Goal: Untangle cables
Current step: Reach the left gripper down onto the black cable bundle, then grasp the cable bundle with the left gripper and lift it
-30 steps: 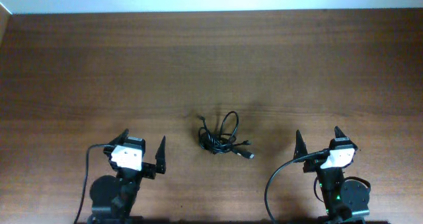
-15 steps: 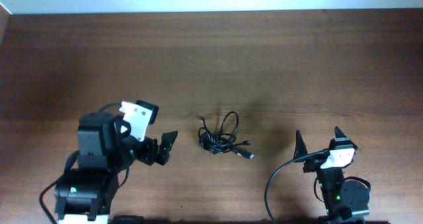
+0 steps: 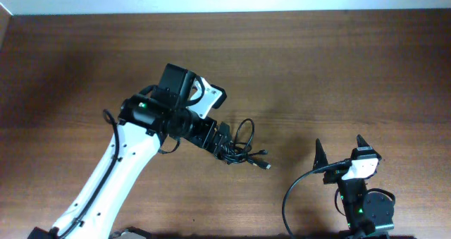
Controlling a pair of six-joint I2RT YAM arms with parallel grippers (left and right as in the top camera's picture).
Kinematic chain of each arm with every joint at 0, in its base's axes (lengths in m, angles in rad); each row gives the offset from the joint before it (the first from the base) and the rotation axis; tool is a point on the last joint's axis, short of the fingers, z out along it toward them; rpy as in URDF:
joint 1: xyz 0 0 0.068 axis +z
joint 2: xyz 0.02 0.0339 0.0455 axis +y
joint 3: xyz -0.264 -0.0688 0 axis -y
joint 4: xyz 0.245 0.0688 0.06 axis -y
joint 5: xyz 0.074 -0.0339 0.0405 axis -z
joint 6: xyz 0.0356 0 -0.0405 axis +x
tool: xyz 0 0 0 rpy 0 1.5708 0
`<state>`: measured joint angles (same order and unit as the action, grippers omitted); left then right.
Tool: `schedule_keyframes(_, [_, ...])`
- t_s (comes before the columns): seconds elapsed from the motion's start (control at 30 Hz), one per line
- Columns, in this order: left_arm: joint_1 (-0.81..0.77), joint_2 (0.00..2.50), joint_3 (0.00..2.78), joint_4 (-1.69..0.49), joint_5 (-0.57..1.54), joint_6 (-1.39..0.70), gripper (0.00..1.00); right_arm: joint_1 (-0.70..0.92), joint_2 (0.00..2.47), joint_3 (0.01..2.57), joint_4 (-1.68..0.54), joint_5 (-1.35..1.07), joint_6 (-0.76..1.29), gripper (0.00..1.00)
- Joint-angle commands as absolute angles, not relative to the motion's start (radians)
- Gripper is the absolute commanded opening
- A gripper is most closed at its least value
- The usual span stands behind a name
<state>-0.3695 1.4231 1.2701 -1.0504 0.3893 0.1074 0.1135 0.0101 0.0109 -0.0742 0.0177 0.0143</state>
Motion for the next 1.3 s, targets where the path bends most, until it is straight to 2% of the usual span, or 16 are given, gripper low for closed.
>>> schedule_keyframes(0.0, [-0.373, 1.432, 1.295, -1.049, 0.397, 0.091, 0.99, 0.111, 0.004, 0.006, -0.080, 0.015, 0.007, 0.98])
schedule_keyframes(0.03, [-0.373, 1.432, 1.295, -1.053, 0.397, 0.091, 0.99, 0.111, 0.004, 0.006, -0.081, 0.015, 0.007, 0.98])
schedule_keyframes(0.1, [-0.373, 1.432, 1.295, -1.060, 0.397, 0.324, 1.00, 0.111, 0.004, 0.006, -0.080, 0.015, 0.007, 0.98])
schedule_keyframes(0.3, [-0.373, 1.502, 1.294, -1.053, 0.401, 1.299, 0.99, 0.111, 0.004, 0.006, -0.080, 0.015, 0.007, 0.98])
schedule_keyframes(0.4, [-0.373, 1.612, 1.294, -1.066, 0.478, 1.438, 0.97, 0.111, 0.004, 0.006, -0.080, 0.015, 0.007, 0.98])
schedule_keyframes(0.43, [-0.373, 1.651, 1.294, -1.066, 0.503, 1.467, 0.87, 0.111, 0.004, 0.006, -0.080, 0.015, 0.007, 0.98])
schedule_keyframes(0.47, [-0.373, 1.676, 1.294, -1.065, 0.519, 1.475, 0.79, 0.111, 0.004, 0.006, -0.080, 0.015, 0.007, 0.98])
schedule_keyframes(0.53, [-0.373, 1.719, 1.294, -1.064, 0.540, 1.488, 0.47, 0.111, 0.004, 0.006, -0.080, 0.015, 0.007, 0.98])
schedule_keyframes(0.6, [-0.373, 1.797, 1.294, -1.065, 0.543, 1.491, 0.59, 0.111, 0.004, 0.006, -0.080, 0.015, 0.007, 0.98])
schedule_keyframes(0.73, [-0.373, 1.863, 1.293, -1.064, 0.542, 1.497, 0.64, 0.111, 0.004, 0.006, -0.080, 0.015, 0.007, 0.98])
schedule_keyframes(0.8, [-0.373, 1.892, 1.293, -1.064, 0.543, 1.498, 0.52, 0.111, 0.004, 0.006, -0.080, 0.015, 0.007, 0.98])
schedule_keyframes(0.87, [-0.373, 1.897, 1.293, -1.065, 0.543, 1.498, 0.26, 0.111, 0.004, 0.006, -0.080, 0.015, 0.007, 0.98])
schedule_keyframes(0.9, [-0.373, 1.897, 1.293, -1.068, 0.547, 1.497, 0.00, 0.111, 0.004, 0.006, -0.080, 0.015, 0.007, 0.98])
schedule_keyframes(1.03, [-0.373, 1.893, 1.295, -1.151, 0.769, 1.496, 0.00, 0.111, 0.004, 0.006, -0.080, 0.015, 0.007, 0.98])
schedule_keyframes(1.17, [-0.372, 1.831, 1.422, -1.296, 0.964, 1.179, 0.00, 0.111, 0.004, 0.006, -0.080, 0.015, 0.007, 0.98])
schedule_keyframes(1.27, [-0.373, 1.779, 1.448, -1.338, 1.084, 1.173, 0.00, 0.111, 0.004, 0.006, -0.080, 0.015, 0.007, 0.98])
